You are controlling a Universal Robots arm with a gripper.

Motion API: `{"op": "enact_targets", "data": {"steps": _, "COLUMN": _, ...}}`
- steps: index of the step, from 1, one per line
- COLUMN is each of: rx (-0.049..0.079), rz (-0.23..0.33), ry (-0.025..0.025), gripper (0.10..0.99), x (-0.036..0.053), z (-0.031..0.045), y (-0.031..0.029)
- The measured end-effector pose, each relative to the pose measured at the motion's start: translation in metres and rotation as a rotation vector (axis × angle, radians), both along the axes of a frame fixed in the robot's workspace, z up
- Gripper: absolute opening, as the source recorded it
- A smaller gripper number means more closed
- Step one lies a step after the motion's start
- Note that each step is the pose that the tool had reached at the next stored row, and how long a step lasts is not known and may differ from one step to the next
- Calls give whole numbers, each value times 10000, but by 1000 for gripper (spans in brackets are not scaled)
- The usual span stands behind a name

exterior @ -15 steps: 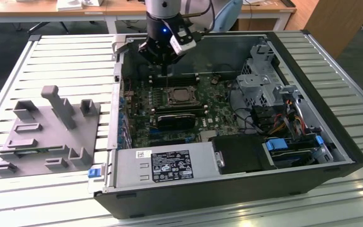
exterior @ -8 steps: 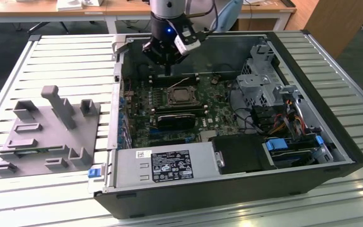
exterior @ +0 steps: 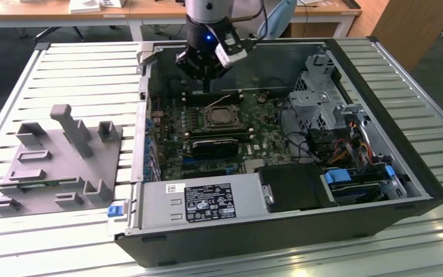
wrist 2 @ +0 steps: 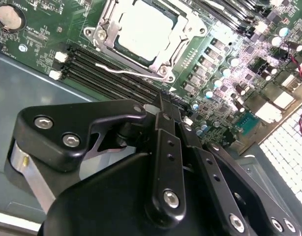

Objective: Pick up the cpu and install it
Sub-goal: 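Install the first cpu locking lever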

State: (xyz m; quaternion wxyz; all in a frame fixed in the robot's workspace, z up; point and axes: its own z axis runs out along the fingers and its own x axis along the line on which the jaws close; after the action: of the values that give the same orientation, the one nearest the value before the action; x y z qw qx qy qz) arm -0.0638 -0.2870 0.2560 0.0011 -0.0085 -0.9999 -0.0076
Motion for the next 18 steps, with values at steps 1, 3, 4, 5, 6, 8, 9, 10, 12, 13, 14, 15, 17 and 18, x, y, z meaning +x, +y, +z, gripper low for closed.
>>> {"op": "enact_targets", "data": {"steps": 1, "rx": 1, "rz": 1, "ry": 1, "gripper": 106, "x": 1, "z": -1, "y": -11}}
{"op": "enact_targets", "data": {"steps": 3, "rx": 17, "rz": 0, "ry": 0, "gripper": 106, "x": 1, "z": -2, "y": -33}}
{"op": "enact_targets", "data": {"steps": 4, "rx": 30, "rz": -1, "ry": -1, "gripper": 106, "x": 1, "z": -4, "y": -43}}
{"op": "enact_targets", "data": {"steps": 5, "rx": 85, "rz": -1, "ry": 0, "gripper": 106, "x": 3, "z": -9, "y": -51}}
{"op": "enact_targets", "data": {"steps": 6, "rx": 197, "rz": -1, "ry": 0, "gripper": 106, "x": 6, "z": -13, "y": -59}}
{"op": "enact_targets", "data": {"steps": 8, "rx": 437, "rz": 1, "ry": 0, "gripper": 106, "x": 15, "z": -22, "y": -66}}
{"op": "enact_targets", "data": {"steps": 9, "rx": 554, "rz": 1, "ry": -1, "gripper": 106, "x": 22, "z": -27, "y": -69}}
{"op": "enact_targets", "data": {"steps": 10, "rx": 588, "rz": 0, "ry": -3, "gripper": 106, "x": 31, "z": -36, "y": -70}}
{"op": "enact_targets", "data": {"steps": 12, "rx": 586, "rz": -1, "ry": 1, "gripper": 106, "x": 71, "z": -49, "y": -71}}
{"op": "enact_targets", "data": {"steps": 13, "rx": 583, "rz": 0, "ry": 0, "gripper": 106, "x": 102, "z": -64, "y": -71}}
{"op": "enact_targets", "data": {"steps": 14, "rx": 572, "rz": 2, "ry": 0, "gripper": 106, "x": 125, "z": -82, "y": -71}}
{"op": "enact_targets", "data": {"steps": 15, "rx": 556, "rz": 9, "ry": 0, "gripper": 106, "x": 144, "z": -102, "y": -71}}
{"op": "enact_targets", "data": {"steps": 17, "rx": 537, "rz": 71, "ry": 2, "gripper": 106, "x": 160, "z": -137, "y": -71}}
{"op": "enact_targets", "data": {"steps": 18, "rx": 532, "rz": 108, "ry": 3, "gripper": 106, "x": 166, "z": -155, "y": -71}}
